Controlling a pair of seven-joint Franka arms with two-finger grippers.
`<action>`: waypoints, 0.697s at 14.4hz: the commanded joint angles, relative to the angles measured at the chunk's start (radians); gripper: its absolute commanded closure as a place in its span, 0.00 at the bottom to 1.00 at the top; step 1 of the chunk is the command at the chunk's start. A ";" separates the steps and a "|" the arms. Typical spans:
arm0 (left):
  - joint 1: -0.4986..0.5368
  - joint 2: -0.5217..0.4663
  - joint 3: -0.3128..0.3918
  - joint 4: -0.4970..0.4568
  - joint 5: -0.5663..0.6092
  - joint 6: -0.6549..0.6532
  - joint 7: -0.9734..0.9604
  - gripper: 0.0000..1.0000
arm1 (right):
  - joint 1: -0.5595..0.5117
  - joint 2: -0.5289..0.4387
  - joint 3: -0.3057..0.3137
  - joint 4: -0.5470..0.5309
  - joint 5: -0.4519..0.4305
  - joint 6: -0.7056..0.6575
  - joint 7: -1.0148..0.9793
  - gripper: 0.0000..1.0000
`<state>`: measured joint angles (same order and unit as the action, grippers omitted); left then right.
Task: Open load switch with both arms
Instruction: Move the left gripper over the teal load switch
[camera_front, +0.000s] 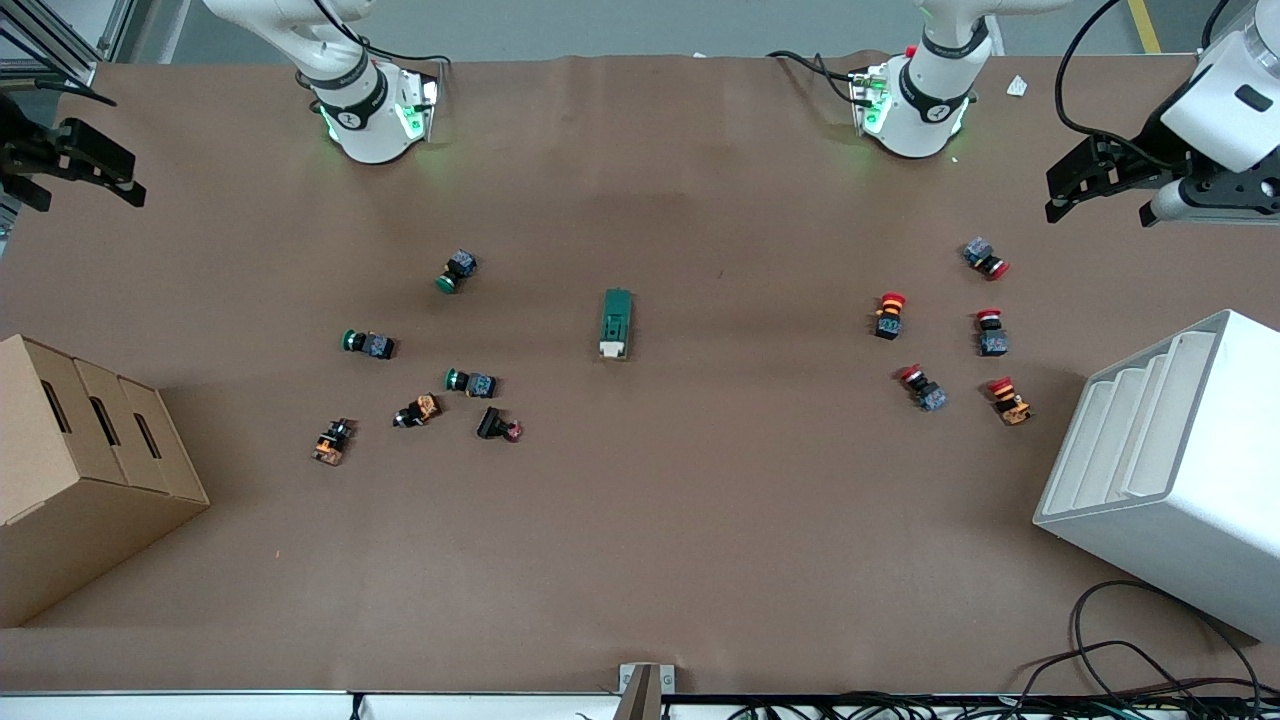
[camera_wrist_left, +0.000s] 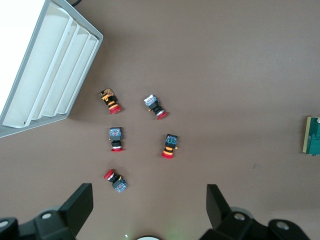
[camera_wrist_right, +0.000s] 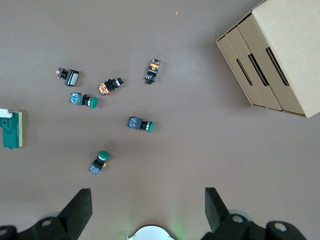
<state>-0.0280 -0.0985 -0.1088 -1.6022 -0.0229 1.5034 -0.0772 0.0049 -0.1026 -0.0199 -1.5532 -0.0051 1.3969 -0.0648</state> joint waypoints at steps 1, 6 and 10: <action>-0.001 0.005 -0.006 0.019 0.001 -0.020 0.008 0.00 | 0.000 0.011 0.003 0.016 -0.007 -0.007 0.002 0.00; -0.053 0.063 -0.043 0.048 0.014 0.004 0.001 0.00 | -0.005 0.009 0.000 0.013 0.010 -0.009 0.003 0.00; -0.124 0.161 -0.182 0.042 0.017 0.099 -0.187 0.00 | -0.003 0.009 0.000 0.015 0.019 -0.012 0.048 0.00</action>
<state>-0.1223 -0.0058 -0.2304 -1.5937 -0.0223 1.5727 -0.1586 0.0048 -0.0979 -0.0219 -1.5531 -0.0002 1.3962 -0.0427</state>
